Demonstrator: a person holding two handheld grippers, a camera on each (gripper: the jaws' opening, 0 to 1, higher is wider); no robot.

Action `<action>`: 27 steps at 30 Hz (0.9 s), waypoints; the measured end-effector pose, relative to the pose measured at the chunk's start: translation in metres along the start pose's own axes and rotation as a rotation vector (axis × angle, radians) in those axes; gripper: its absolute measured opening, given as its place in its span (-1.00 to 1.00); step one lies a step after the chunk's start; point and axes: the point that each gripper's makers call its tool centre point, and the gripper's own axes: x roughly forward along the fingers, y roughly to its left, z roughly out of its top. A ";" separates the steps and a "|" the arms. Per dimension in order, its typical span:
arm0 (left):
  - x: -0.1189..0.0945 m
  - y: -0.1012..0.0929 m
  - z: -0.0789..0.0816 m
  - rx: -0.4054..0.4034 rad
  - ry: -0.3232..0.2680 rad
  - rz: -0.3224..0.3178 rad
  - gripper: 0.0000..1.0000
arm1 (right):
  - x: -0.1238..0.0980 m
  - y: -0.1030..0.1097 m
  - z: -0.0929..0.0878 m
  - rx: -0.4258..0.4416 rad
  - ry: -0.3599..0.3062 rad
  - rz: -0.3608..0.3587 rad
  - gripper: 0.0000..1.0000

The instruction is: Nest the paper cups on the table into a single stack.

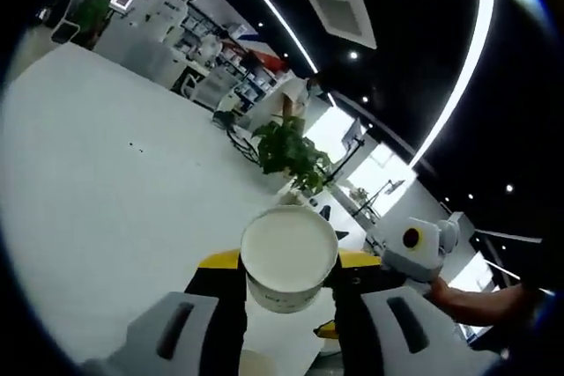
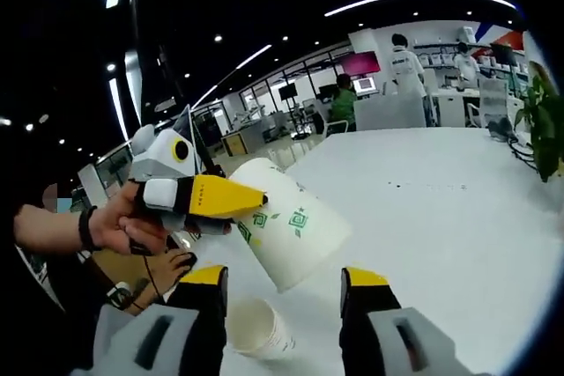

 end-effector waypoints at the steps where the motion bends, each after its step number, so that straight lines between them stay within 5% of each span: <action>1: 0.000 0.002 0.001 -0.001 0.003 -0.005 -0.27 | 0.001 0.001 0.002 0.004 -0.006 0.006 -0.12; 10: 0.001 -0.006 0.001 -0.040 0.007 -0.059 -0.27 | 0.006 0.010 0.013 0.038 -0.061 0.048 -0.39; 27: -0.007 -0.008 0.000 -0.172 0.006 -0.126 -0.28 | 0.006 0.025 0.016 0.021 -0.098 0.111 -0.61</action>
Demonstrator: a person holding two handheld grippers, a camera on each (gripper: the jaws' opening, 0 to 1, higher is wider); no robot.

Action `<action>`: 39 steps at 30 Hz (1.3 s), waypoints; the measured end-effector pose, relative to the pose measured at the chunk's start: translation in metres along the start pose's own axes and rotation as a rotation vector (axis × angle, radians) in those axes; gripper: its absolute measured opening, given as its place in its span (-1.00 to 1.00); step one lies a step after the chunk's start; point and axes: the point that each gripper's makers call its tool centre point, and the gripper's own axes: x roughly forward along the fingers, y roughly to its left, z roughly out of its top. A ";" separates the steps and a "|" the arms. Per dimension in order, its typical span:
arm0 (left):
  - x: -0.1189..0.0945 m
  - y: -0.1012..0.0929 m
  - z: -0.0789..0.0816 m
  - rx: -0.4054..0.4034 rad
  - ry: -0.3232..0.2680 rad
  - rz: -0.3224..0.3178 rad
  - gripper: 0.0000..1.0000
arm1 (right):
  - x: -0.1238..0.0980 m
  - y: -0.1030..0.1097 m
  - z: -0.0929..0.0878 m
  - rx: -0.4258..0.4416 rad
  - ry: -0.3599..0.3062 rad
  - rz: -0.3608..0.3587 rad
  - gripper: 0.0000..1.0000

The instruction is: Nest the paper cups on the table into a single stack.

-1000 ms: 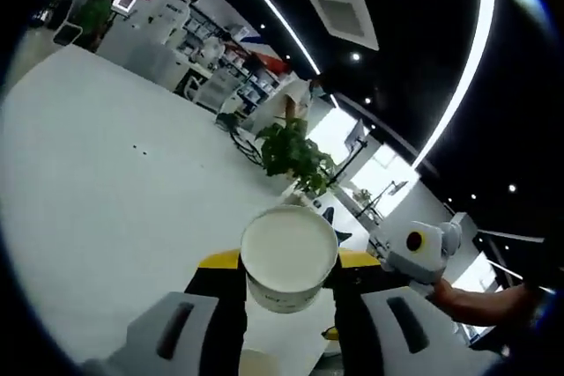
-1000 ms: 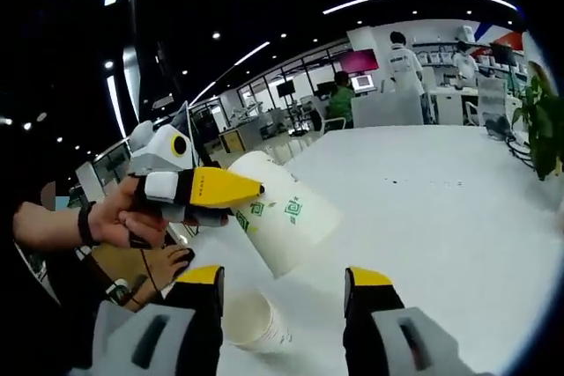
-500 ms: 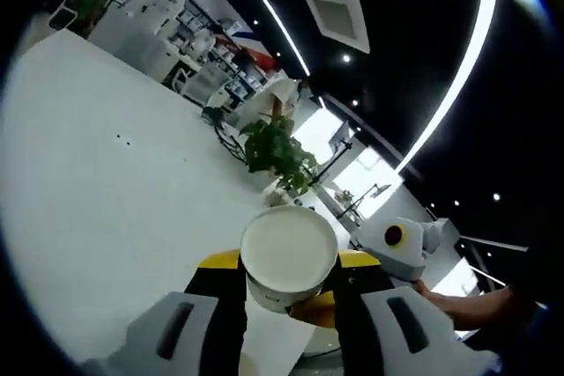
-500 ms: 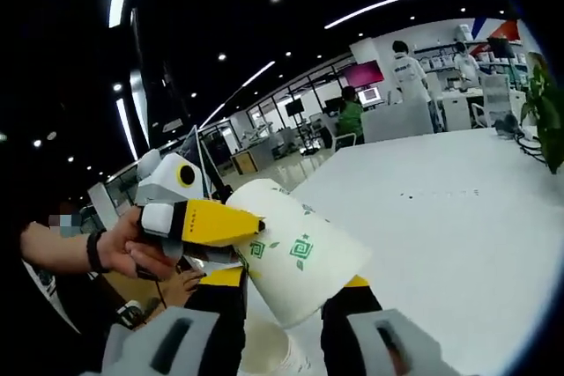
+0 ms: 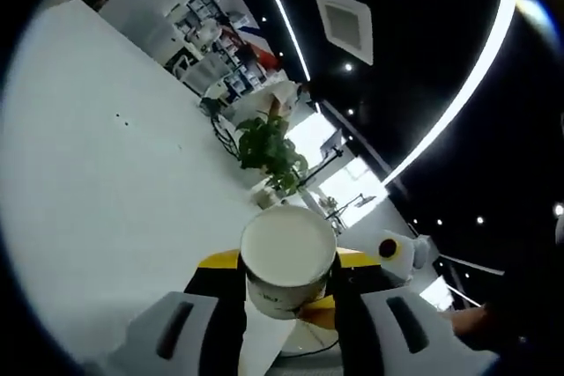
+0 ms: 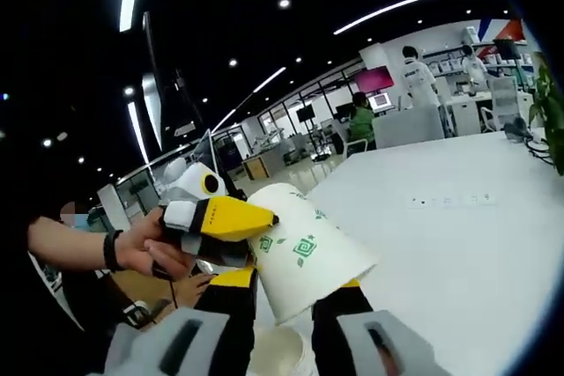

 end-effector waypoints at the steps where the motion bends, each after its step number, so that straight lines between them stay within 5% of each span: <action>1: 0.000 0.000 0.000 -0.014 -0.003 -0.006 -0.28 | -0.001 0.001 0.000 -0.002 -0.003 0.002 -0.62; 18: -0.001 0.005 0.000 -0.115 -0.030 -0.055 -0.25 | -0.002 0.015 0.000 -0.051 -0.023 0.019 -0.98; 39: -0.011 0.041 -0.015 0.025 0.019 0.133 -0.16 | -0.007 -0.004 -0.008 -0.043 0.015 -0.070 -1.00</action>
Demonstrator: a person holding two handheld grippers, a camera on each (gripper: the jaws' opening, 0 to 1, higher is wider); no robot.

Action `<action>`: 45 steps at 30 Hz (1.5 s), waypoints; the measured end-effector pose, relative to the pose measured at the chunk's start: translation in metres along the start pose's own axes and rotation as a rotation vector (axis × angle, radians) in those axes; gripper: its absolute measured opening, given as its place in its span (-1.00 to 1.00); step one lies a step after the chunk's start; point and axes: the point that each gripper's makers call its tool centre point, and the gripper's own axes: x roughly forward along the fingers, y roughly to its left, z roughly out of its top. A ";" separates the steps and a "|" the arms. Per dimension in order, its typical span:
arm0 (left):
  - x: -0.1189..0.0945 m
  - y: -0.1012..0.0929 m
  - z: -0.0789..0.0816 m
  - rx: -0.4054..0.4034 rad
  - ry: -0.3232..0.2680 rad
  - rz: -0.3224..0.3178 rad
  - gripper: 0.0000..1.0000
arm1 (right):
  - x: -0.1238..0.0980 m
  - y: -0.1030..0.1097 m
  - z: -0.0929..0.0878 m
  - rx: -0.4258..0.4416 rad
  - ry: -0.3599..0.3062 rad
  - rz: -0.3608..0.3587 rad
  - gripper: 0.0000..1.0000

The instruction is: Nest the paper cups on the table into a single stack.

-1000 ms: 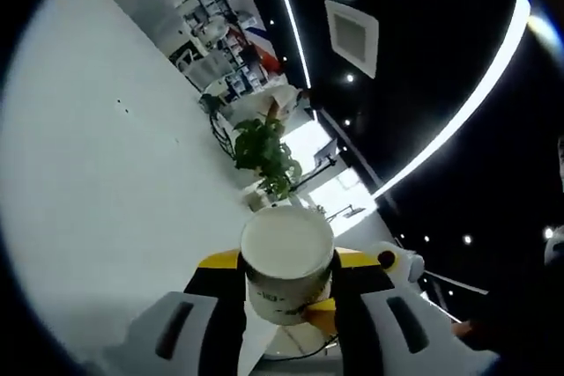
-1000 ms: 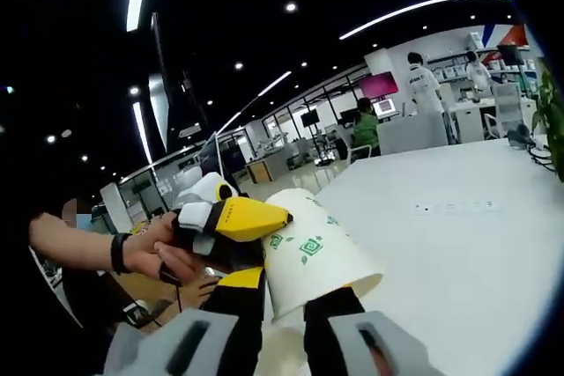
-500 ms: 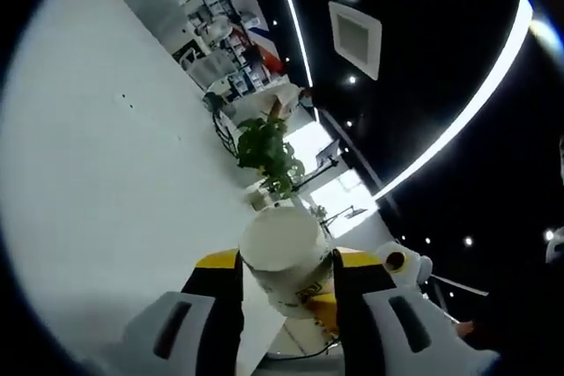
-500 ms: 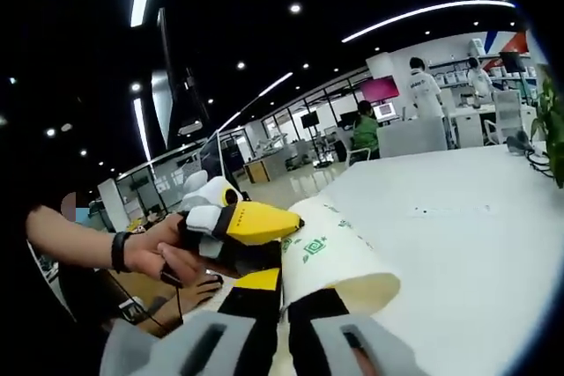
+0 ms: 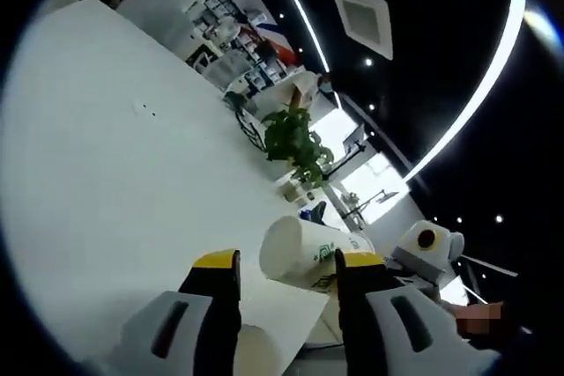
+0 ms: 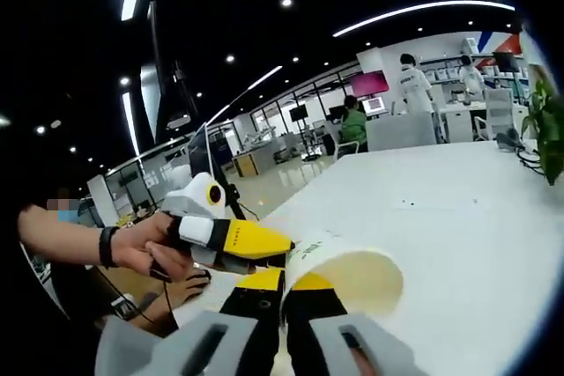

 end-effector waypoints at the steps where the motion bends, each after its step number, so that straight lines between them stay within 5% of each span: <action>1: 0.000 0.002 0.000 0.006 0.002 0.007 -0.17 | -0.001 0.000 0.000 0.000 0.000 -0.003 -1.00; 14: -0.011 0.016 -0.003 0.144 0.027 0.117 -0.15 | -0.013 -0.005 -0.006 -0.034 0.056 -0.022 -1.00; 26: -0.031 0.048 0.006 0.284 0.012 0.299 -0.11 | -0.024 0.016 -0.026 -0.217 0.283 0.046 -1.00; 30: -0.038 0.061 0.003 0.373 0.051 0.372 -0.11 | -0.025 0.019 -0.028 -0.288 0.357 0.078 -1.00; 45: -0.055 0.073 0.000 0.447 0.088 0.453 -0.14 | -0.010 0.040 -0.053 -0.485 0.595 0.178 -1.00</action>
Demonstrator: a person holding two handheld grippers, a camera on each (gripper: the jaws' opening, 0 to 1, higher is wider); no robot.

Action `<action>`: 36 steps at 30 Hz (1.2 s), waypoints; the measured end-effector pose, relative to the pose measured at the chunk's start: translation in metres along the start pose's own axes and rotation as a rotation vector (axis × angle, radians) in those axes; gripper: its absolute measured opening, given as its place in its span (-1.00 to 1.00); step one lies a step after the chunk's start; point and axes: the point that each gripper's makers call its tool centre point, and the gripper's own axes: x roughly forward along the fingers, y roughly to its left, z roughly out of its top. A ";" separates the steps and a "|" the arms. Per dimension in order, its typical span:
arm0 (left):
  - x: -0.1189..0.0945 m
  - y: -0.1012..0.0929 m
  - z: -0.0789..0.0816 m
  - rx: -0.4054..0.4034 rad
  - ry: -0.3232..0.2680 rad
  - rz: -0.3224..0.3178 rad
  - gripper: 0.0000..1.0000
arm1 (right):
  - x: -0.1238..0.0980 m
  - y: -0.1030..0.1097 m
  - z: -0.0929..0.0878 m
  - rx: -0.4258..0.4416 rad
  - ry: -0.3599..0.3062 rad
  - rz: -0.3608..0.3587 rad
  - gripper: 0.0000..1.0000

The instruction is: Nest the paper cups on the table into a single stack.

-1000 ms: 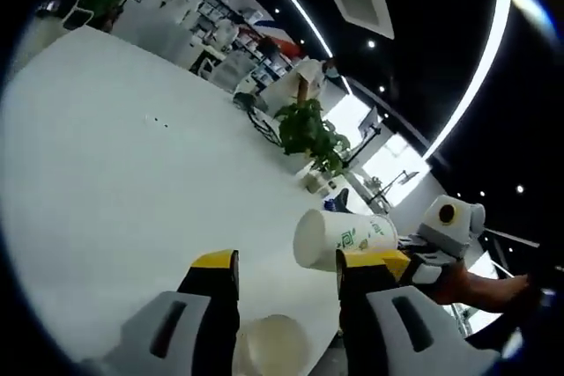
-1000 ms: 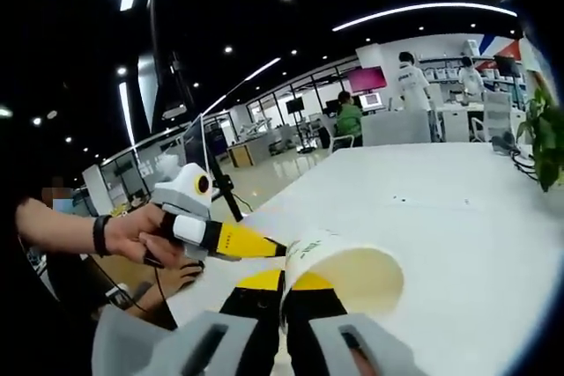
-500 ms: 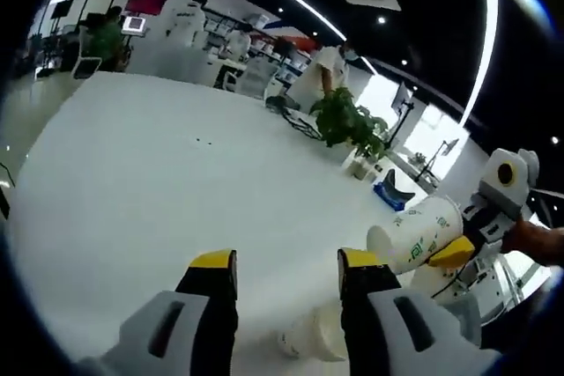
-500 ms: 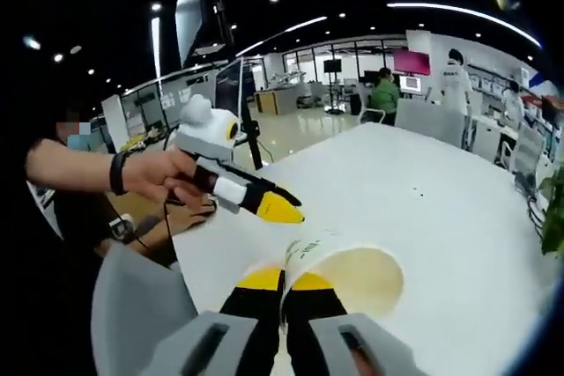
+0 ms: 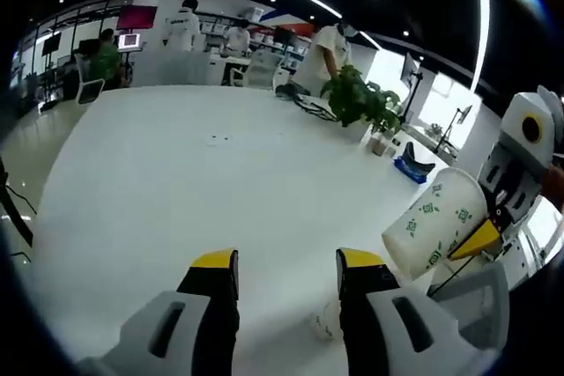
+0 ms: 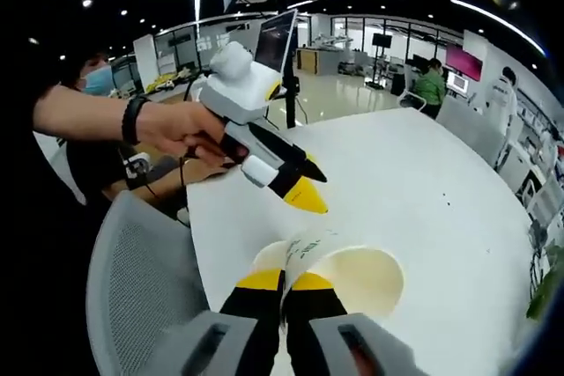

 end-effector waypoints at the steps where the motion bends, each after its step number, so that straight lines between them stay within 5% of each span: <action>1: -0.001 0.000 0.000 0.004 0.000 0.005 -0.14 | 0.001 0.001 -0.001 -0.013 0.014 0.005 -1.00; 14: 0.003 0.019 -0.010 0.014 0.031 0.014 -0.14 | 0.011 0.014 -0.010 -0.201 0.204 0.083 -1.00; 25: -0.003 0.013 -0.016 0.023 0.036 0.021 -0.15 | 0.024 0.017 -0.020 -0.324 0.358 0.160 -1.00; 36: -0.007 0.017 -0.020 0.026 0.045 0.028 -0.16 | 0.036 0.023 -0.029 -0.367 0.422 0.203 -1.00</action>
